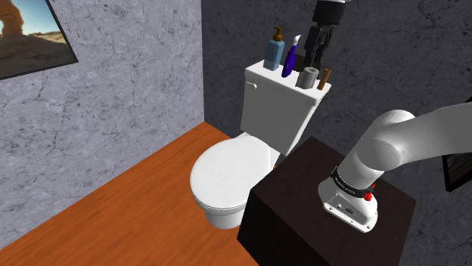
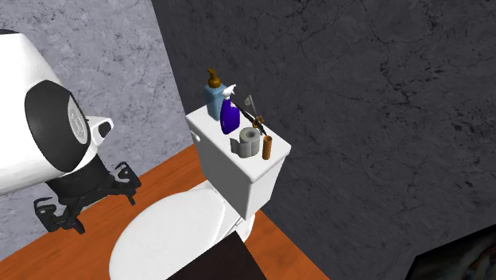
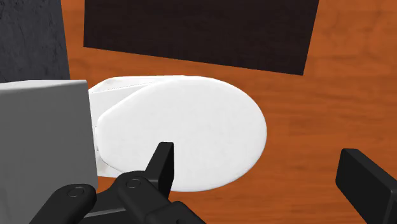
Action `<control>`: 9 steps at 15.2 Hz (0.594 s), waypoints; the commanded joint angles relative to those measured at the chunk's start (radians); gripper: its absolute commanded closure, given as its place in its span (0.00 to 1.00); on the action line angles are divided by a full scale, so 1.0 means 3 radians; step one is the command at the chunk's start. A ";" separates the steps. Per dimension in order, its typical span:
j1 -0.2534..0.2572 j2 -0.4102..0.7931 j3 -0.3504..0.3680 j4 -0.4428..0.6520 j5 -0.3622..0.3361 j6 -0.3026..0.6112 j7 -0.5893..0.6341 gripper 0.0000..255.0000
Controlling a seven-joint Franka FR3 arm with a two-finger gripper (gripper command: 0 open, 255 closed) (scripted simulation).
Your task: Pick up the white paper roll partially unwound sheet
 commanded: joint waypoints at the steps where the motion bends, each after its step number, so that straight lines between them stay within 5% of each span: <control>1: 0.0000 0.0000 0.0000 0.0000 0.0000 0.0000 0.0000 0.00; 9: -0.0168 0.0316 -0.0442 -0.0137 -0.0373 0.0551 -0.0542 0.00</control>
